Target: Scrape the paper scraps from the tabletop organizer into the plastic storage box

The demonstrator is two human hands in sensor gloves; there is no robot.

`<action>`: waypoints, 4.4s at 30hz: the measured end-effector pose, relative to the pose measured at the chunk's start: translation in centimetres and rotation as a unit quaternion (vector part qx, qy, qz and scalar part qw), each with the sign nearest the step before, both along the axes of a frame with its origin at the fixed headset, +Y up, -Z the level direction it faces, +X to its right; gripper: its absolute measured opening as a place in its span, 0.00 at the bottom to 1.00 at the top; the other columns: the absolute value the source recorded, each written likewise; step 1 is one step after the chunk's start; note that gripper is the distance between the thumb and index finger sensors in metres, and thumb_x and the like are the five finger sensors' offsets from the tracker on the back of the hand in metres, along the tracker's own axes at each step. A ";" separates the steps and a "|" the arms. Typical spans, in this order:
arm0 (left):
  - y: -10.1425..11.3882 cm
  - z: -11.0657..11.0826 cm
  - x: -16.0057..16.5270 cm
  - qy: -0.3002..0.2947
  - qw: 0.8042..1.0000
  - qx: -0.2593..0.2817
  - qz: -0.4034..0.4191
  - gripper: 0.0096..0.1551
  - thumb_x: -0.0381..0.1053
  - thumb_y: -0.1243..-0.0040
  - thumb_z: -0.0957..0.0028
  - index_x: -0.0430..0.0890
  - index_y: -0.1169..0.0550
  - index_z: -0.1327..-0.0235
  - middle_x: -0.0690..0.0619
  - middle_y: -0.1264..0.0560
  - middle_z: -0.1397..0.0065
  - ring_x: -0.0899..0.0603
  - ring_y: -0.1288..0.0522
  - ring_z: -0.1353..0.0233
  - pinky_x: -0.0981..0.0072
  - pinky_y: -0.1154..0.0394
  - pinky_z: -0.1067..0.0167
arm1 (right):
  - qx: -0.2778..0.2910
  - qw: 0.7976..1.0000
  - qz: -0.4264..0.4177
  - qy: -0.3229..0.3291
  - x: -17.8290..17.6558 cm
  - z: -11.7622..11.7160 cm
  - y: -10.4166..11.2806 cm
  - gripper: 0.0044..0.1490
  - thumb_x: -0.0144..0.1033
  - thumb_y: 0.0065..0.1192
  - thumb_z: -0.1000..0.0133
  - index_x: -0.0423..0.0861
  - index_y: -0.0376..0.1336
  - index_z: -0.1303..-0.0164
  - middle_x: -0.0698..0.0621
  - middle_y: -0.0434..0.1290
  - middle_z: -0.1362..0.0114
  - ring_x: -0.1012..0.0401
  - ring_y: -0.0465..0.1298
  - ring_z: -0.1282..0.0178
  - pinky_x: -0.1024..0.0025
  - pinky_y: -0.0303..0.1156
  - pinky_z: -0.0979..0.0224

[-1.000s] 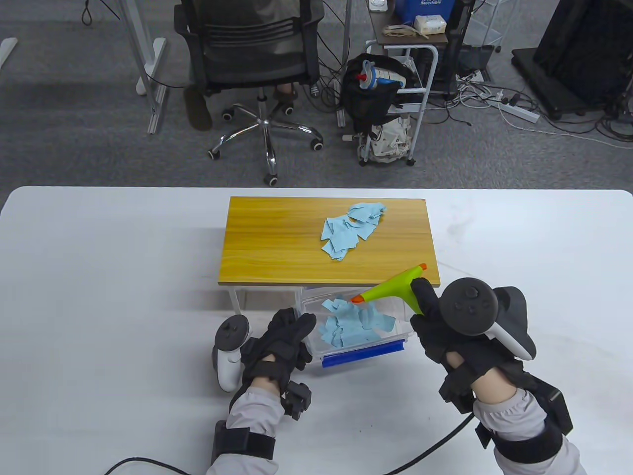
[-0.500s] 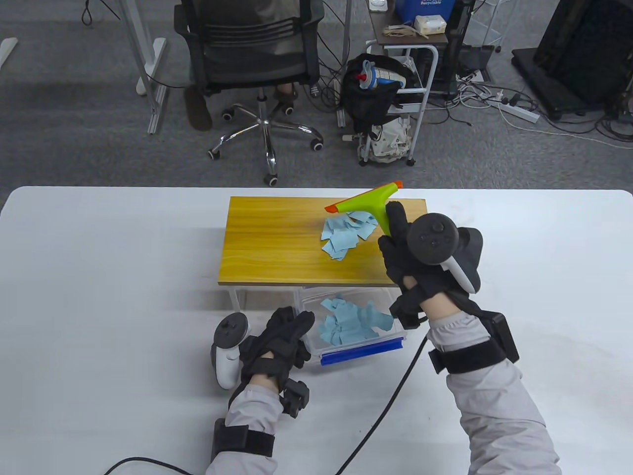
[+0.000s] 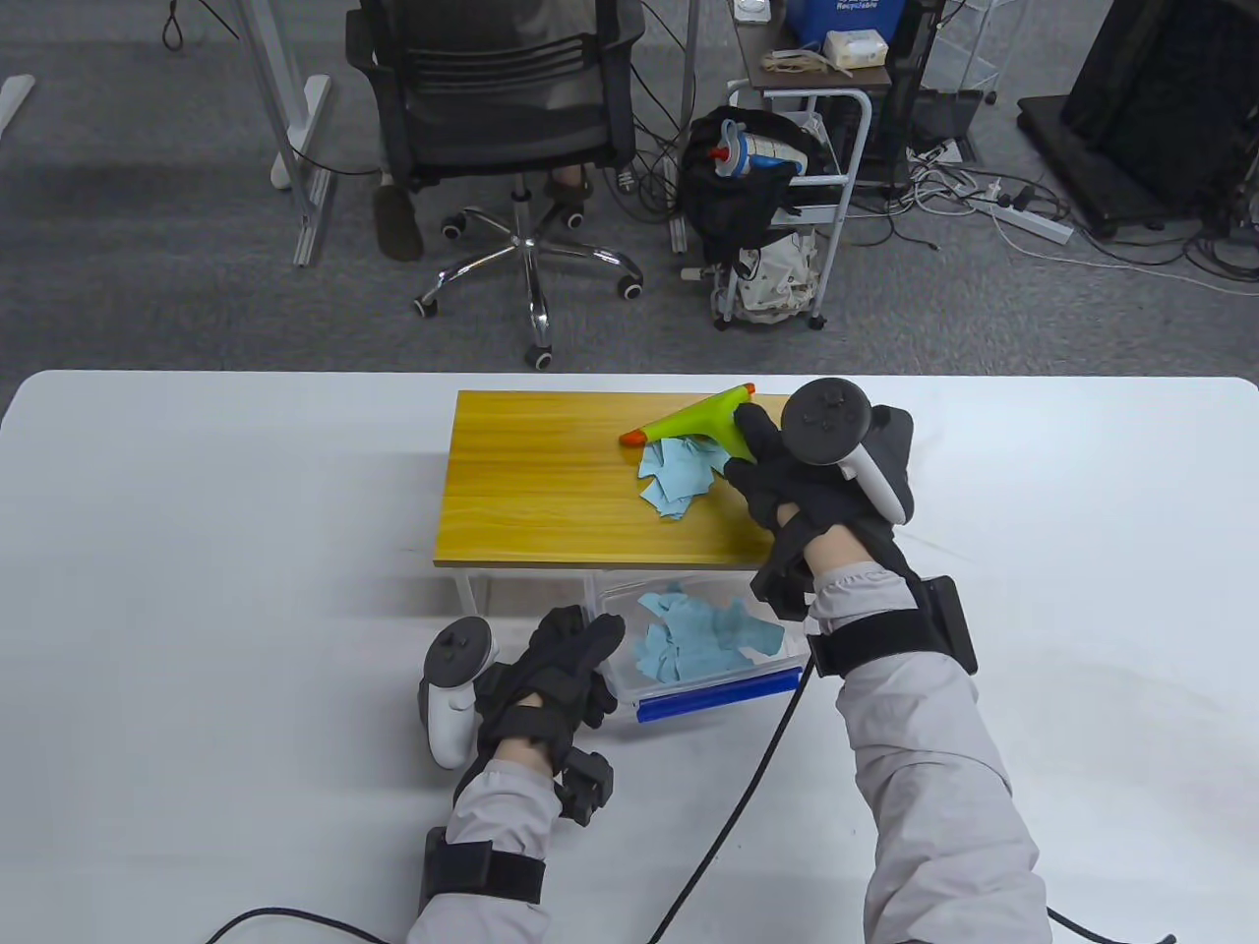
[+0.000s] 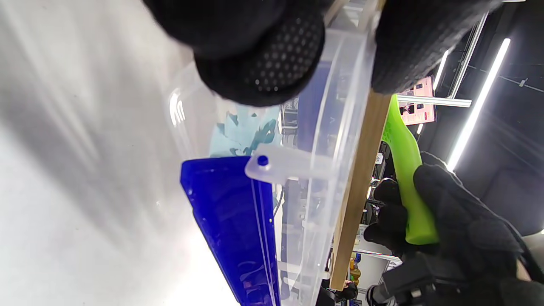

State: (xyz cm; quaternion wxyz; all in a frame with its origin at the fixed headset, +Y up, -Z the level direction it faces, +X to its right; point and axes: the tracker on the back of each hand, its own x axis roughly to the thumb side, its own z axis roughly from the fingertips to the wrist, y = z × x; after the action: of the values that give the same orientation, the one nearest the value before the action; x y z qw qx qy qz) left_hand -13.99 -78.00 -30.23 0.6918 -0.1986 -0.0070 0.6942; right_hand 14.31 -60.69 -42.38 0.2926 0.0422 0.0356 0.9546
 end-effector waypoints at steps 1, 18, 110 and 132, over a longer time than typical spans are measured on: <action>0.0 0.0 0.0 0.000 1.000 -0.001 0.000 0.41 0.66 0.38 0.36 0.43 0.45 0.30 0.44 0.32 0.45 0.51 0.20 0.61 0.76 0.19 0.68 | 0.001 1.000 -0.003 0.004 0.2 0.1 0.0 0.39 0.38 0.73 0.48 0.46 0.59 0.27 0.31 0.76 0.41 0.47 0.84 0.68 0.41 0.78 0.55; 0.0 0.0 0.2 0.002 1.000 -0.001 0.005 0.41 0.66 0.37 0.36 0.43 0.44 0.31 0.43 0.31 0.45 0.50 0.19 0.62 0.76 0.19 0.69 | 0.020 0.997 -0.035 0.062 5.0 2.2 2.3 0.38 0.38 0.78 0.52 0.45 0.65 0.31 0.33 0.78 0.43 0.48 0.84 0.68 0.41 0.78 0.54; 0.6 1.8 -3.6 -0.009 0.998 -0.024 -0.052 0.41 0.62 0.35 0.38 0.40 0.42 0.32 0.40 0.31 0.47 0.48 0.19 0.64 0.73 0.19 0.71 | 0.180 0.907 -0.193 -0.328 15.4 17.1 -15.8 0.44 0.42 0.66 0.43 0.30 0.51 0.30 0.38 0.73 0.45 0.53 0.82 0.65 0.45 0.78 0.54; 10.8 4.3 -10.9 0.078 0.982 0.159 0.068 0.40 0.66 0.37 0.38 0.41 0.41 0.32 0.44 0.28 0.49 0.53 0.18 0.66 0.78 0.19 0.73 | 0.171 0.887 -0.285 -0.320 15.5 17.0 -16.1 0.43 0.43 0.67 0.44 0.29 0.53 0.31 0.38 0.74 0.45 0.53 0.83 0.66 0.46 0.79 0.55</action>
State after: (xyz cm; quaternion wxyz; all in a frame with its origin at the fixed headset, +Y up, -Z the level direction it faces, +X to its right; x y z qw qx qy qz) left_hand -24.85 -67.17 -25.90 0.6644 -0.0307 -0.0765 0.7428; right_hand 29.85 -76.81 -25.40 0.5359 -0.2079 -0.2373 0.7831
